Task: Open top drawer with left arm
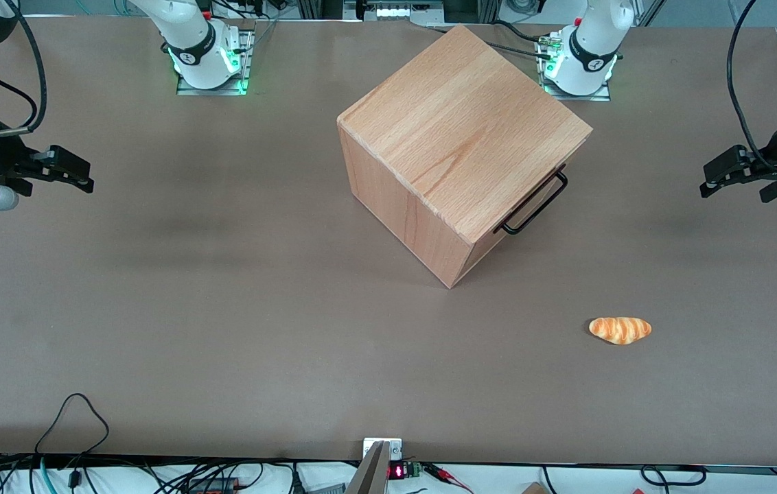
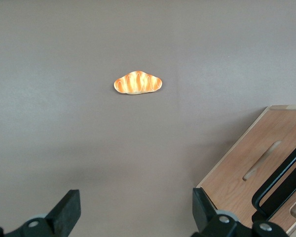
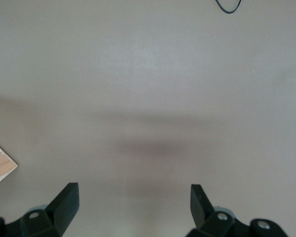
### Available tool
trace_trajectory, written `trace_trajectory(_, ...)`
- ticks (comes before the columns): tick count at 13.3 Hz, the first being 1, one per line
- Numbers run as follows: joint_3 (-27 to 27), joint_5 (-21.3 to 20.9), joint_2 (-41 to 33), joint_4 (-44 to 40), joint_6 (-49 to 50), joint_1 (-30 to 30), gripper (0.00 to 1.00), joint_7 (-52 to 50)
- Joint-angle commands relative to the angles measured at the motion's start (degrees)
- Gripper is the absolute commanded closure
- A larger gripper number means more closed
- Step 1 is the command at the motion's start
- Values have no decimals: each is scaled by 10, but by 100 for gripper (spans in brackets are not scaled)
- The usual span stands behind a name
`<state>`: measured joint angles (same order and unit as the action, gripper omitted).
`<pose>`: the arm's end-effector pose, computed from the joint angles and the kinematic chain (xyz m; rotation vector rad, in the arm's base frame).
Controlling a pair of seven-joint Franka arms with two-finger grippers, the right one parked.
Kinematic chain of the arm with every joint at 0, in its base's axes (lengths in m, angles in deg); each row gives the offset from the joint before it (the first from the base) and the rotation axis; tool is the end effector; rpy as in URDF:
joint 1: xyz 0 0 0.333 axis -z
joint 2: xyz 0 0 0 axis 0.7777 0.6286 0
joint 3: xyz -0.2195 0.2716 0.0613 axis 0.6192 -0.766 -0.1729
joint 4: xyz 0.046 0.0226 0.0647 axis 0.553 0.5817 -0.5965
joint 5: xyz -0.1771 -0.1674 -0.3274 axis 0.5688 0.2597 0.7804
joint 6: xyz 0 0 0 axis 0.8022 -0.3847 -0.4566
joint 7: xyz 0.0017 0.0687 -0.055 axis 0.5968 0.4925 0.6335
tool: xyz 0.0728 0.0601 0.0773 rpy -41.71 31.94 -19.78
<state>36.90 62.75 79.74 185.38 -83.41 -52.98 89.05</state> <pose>0.5812 0.0193 0.6105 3.1045 -0.0926 0.0905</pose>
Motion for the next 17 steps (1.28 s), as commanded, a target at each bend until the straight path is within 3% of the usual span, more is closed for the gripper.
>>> trace_trajectory(1,-2,-12,-1,3,9,3,0,17)
trace_trajectory(6,29,0,30,22,6,11,0,23)
trace_trajectory(9,55,68,45,68,-20,14,0,43)
trace_trajectory(12,83,84,49,111,-82,14,0,145)
trace_trajectory(15,85,159,52,142,-105,14,0,215)
trace_trajectory(17,94,167,54,144,-108,15,0,248)
